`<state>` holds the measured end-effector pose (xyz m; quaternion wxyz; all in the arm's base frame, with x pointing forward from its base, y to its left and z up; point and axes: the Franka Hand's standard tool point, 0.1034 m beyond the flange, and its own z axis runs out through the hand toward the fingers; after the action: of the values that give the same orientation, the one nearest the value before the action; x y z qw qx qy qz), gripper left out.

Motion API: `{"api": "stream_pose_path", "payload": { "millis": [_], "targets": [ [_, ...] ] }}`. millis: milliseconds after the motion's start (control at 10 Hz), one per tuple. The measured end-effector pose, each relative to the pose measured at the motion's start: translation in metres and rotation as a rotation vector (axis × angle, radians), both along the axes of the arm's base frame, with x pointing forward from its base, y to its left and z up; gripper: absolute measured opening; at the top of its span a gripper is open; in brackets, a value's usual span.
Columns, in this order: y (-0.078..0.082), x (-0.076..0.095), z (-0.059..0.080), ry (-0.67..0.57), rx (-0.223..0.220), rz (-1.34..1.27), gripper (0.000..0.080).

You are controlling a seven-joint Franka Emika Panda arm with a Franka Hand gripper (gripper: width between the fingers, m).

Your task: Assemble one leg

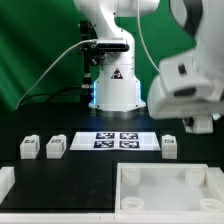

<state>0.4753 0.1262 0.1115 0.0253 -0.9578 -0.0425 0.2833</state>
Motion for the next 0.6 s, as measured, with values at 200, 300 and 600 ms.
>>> {"api": "stream_pose_path", "payload": {
  "millis": [200,300,600],
  "targets": [
    [-0.004,0.023,0.005,-0.256,0.024,-0.027,0.0291],
    [-0.004,0.018,0.004,-0.344,0.027,-0.029,0.0291],
    [-0.01,0.061,0.002,-0.685,0.075,-0.04,0.0291]
  ]
}}
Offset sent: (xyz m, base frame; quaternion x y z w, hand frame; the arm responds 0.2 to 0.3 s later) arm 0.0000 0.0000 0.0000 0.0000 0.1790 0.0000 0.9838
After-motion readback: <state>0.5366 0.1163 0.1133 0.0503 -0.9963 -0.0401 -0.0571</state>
